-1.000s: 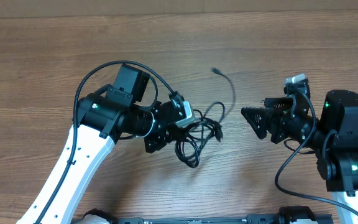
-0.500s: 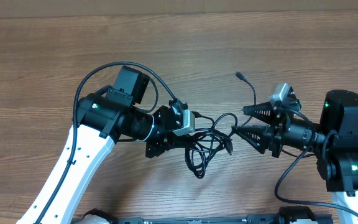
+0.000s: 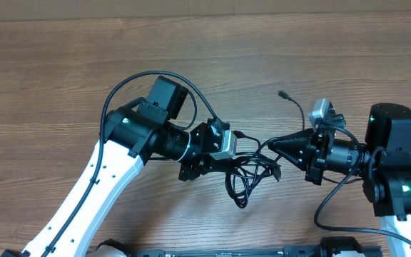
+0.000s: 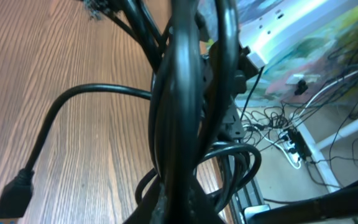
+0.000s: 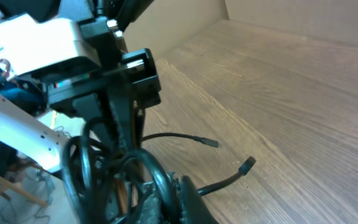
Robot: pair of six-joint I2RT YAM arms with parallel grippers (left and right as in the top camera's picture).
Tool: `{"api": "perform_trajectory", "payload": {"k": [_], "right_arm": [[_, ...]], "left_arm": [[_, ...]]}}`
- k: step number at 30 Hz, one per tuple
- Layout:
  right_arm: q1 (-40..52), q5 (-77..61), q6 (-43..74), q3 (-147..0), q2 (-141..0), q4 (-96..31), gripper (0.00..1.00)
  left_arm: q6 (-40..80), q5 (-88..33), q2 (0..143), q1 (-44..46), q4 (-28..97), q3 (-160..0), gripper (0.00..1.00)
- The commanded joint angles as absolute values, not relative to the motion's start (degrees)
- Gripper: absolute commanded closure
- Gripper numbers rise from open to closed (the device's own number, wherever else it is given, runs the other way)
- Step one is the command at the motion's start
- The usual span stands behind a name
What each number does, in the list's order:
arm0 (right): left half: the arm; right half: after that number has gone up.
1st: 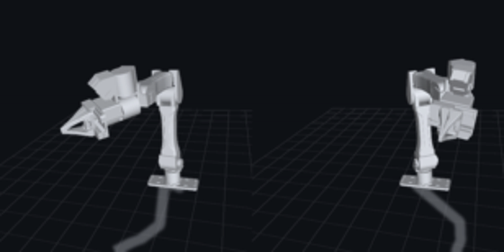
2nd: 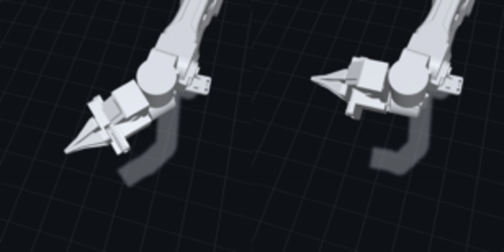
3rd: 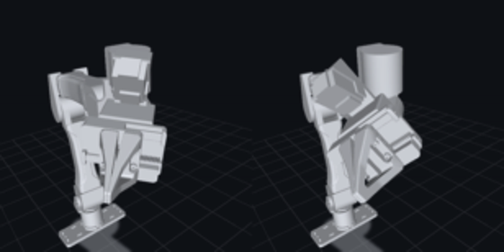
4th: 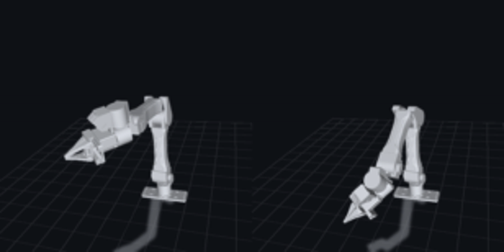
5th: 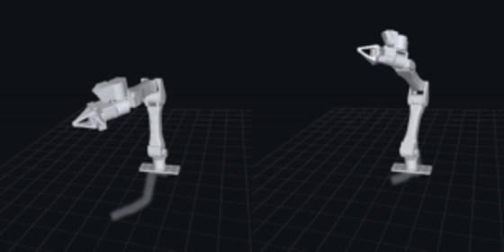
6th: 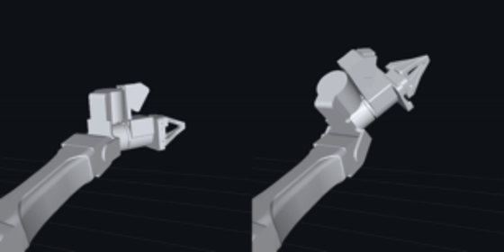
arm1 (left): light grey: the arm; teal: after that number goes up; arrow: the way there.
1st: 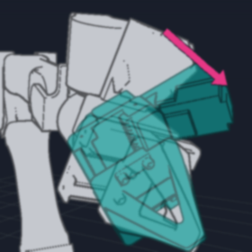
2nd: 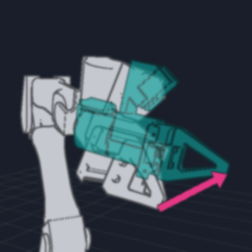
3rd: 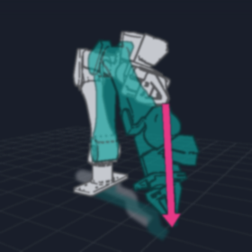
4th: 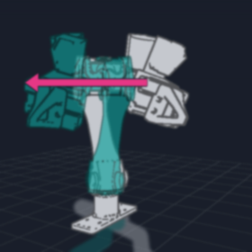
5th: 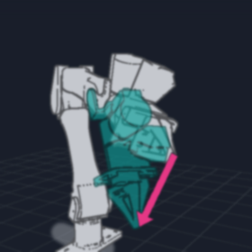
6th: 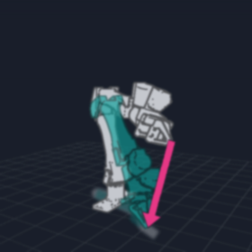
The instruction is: Untangle cables
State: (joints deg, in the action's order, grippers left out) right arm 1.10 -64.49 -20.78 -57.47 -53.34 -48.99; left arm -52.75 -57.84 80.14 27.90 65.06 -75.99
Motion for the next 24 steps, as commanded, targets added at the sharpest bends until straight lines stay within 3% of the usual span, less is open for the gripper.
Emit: {"api": "perform_trajectory", "payload": {"k": [1,3,4,5,6,13,24], "right_arm": [[0.99,-65.45,-21.06,-58.94,-53.45,-48.73,0.96],[0.99,-65.25,-21.04,-58.94,-53.45,-48.58,0.96],[0.99,-63.9,-20.47,-58.94,-53.43,-48.16,0.96],[0.99,-62.74,-19.11,-58.94,-53.45,-47.66,0.96],[0.99,-60.71,-16.29,-58.94,-53.45,-46.57,0.96],[0.99,-56.62,-3.05,-58.94,-53.45,-38.06,0.96],[0.99,-65.3,-2.33,-58.94,-53.43,-37.98,0.96]], "left_arm": [[-51.59,-55.55,80.58,28.14,64.6,-75.92,0.72],[-50.26,-54.87,80.58,28.14,64.49,-75.92,0.7],[-50.09,-54.85,80.58,28.14,64.55,-75.92,0.57],[-50.06,-54.85,80.58,28.14,64.62,-75.92,0.08],[-50.06,-54.85,80.58,28.14,64.66,-75.92,0.0],[-45.74,-51.83,80.58,28.14,64.53,-75.92,0.0],[-45.6,-47.44,80.58,28.16,54.04,-75.92,0.0]]}}
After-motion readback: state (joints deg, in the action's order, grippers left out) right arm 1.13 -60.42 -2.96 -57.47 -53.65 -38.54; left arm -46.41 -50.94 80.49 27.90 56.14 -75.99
